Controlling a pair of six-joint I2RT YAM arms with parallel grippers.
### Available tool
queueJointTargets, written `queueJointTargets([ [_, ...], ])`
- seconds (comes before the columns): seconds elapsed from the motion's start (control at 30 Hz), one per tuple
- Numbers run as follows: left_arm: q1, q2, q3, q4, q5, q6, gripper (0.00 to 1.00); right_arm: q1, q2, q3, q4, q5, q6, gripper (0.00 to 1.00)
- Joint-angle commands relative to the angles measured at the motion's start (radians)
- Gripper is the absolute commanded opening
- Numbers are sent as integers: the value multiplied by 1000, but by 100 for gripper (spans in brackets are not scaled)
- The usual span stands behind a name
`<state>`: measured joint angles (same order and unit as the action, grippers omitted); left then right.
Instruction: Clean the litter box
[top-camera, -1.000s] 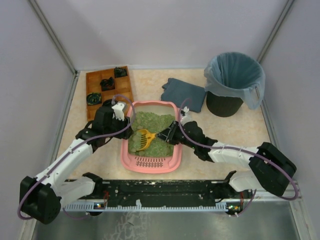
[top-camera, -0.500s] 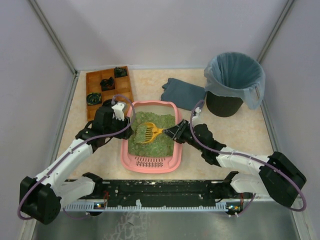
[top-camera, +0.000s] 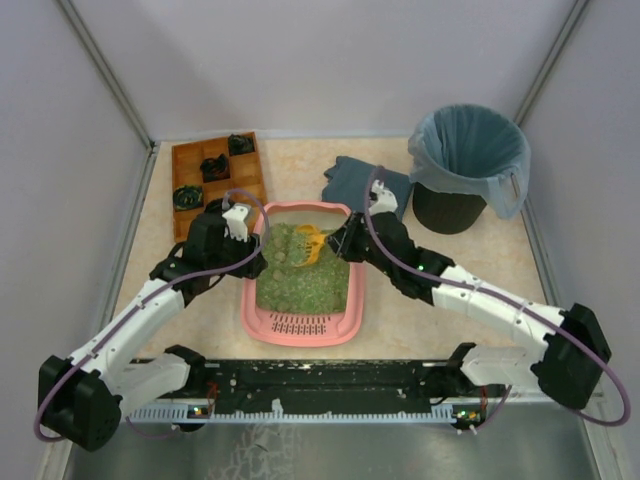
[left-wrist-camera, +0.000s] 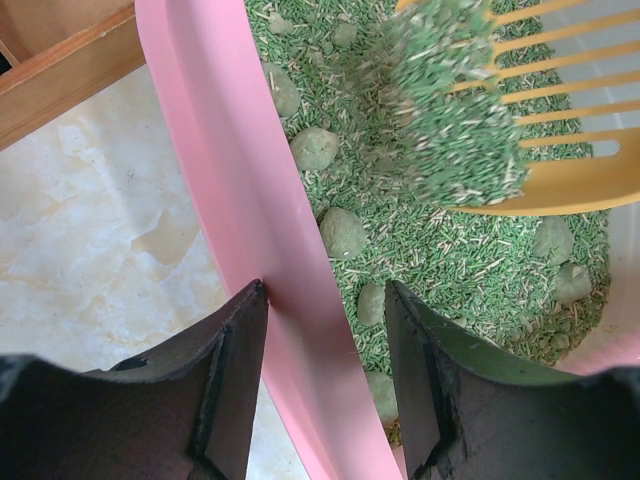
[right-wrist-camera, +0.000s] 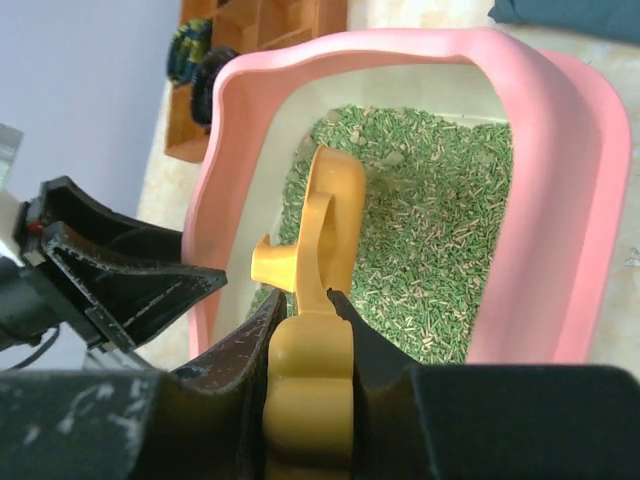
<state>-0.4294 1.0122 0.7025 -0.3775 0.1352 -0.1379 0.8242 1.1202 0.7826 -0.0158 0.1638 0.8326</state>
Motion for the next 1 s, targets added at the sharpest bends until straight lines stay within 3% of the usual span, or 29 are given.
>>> queueJointTargets([
  [0.0,0,-17,15,8,13,-7,56,94,120,170,-239,177,-126,0],
  [0.33,-1,-11,15,7,14,-7,56,135,339,293,-286,283,-141,0],
  [0.43,-1,-9,14,8,14,-6,56,135,386,265,-202,204,-101,0],
  [0.7,0,-9,15,7,14,-6,56,135,510,109,228,-148,70,0],
  [0.97,0,-10,15,7,11,-7,56,124,450,53,273,-141,110,0],
])
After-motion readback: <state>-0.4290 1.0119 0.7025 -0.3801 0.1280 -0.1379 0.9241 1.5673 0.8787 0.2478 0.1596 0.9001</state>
